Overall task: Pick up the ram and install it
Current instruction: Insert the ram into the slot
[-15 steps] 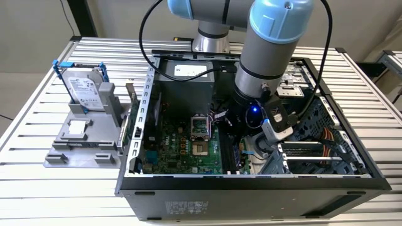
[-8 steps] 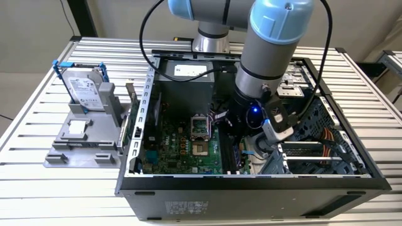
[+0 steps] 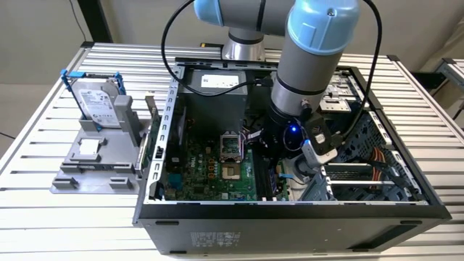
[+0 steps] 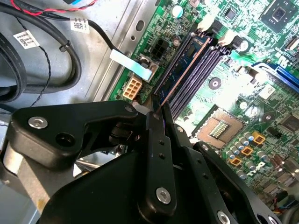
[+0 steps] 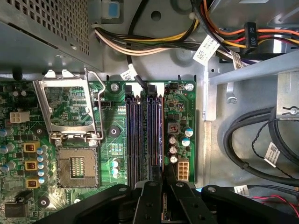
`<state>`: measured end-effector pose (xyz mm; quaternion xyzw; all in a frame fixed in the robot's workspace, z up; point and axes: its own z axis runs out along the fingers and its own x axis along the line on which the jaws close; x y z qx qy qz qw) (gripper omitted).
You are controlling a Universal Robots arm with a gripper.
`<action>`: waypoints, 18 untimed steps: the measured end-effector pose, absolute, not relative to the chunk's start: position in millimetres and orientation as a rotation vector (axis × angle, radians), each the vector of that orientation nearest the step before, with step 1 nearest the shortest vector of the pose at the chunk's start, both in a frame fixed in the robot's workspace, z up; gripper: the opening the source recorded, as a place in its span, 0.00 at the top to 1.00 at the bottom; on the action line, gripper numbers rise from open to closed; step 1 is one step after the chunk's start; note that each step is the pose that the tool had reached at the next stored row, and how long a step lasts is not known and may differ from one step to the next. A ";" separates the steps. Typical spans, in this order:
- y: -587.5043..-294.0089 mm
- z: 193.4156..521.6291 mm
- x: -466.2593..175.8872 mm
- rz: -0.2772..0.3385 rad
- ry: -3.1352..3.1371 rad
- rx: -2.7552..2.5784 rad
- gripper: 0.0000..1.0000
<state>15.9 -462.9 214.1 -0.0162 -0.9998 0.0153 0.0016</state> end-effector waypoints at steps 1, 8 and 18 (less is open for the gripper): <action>-463.0 214.1 15.9 0.048 -3.138 -0.051 1.00; -462.7 213.6 16.0 0.046 -3.138 -0.051 0.00; -463.0 216.3 15.9 0.048 -3.138 -0.051 0.00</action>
